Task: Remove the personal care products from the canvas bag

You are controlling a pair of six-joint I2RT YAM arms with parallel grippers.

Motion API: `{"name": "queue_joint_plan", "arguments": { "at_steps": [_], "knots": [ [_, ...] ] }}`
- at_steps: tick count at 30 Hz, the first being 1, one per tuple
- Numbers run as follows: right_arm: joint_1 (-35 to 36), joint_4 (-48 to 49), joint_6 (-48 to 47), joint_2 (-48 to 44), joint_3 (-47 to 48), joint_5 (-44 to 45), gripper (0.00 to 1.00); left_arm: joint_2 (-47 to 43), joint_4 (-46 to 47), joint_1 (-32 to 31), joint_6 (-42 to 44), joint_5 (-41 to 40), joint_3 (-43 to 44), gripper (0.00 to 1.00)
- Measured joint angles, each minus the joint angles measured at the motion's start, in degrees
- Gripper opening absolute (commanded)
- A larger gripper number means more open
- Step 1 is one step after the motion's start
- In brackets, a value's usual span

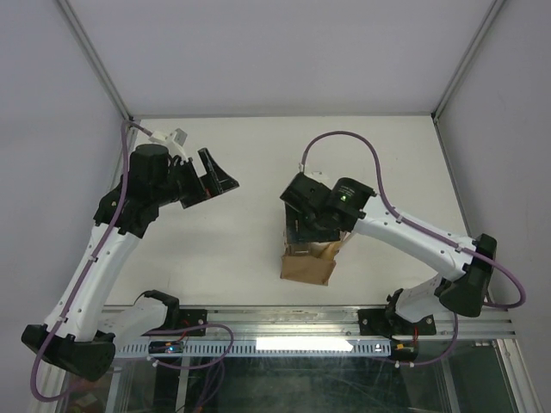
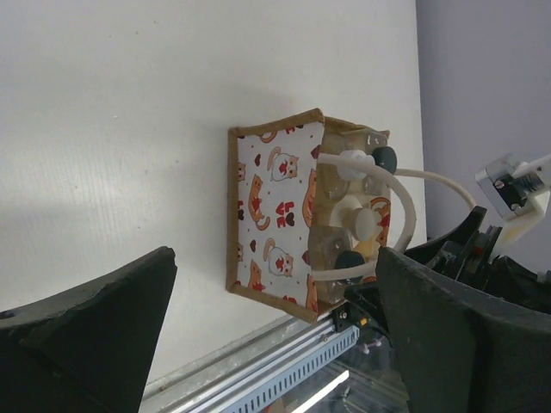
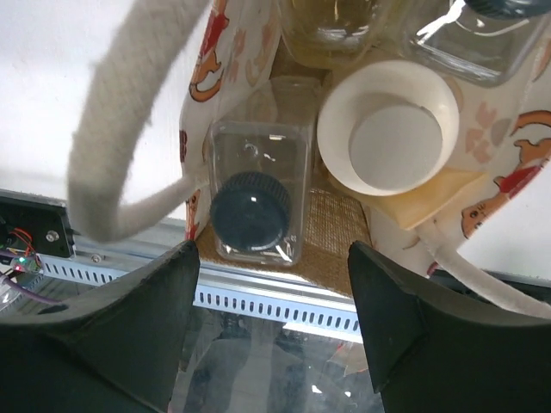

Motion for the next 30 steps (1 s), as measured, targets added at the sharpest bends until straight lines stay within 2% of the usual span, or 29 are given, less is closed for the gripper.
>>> {"name": "queue_joint_plan", "arguments": {
  "at_steps": [2, 8, 10, 13, 21, 30],
  "knots": [
    [0.00, 0.90, 0.04, 1.03, -0.13, 0.00, 0.70, -0.83, -0.39, 0.00, -0.24, -1.03, -1.38, 0.99],
    [0.04, 2.54, 0.04, 4.68, -0.15, -0.17, 0.53, -4.02, -1.95, 0.00, -0.26, -1.57, -3.21, 0.99],
    [0.04, 2.73, 0.04, 5.57, -0.17, -0.28, 0.50, -4.81, -2.40, 0.00, -0.26, -1.62, -3.61, 0.99],
    [0.04, 2.84, 0.31, 6.03, -0.17, -0.50, 0.50, -5.40, -2.73, 0.00, -0.26, -1.81, -3.96, 0.99],
    [0.76, 2.03, 1.75, 8.22, -0.22, -0.26, 0.60, -5.44, -2.78, 0.00, 0.13, -2.40, -3.96, 0.99],
    [1.40, 1.14, 3.96, 11.87, -1.66, -0.13, 0.59, -5.44, -2.82, 0.00, 1.40, -2.62, -3.98, 0.99]
  ]
}}
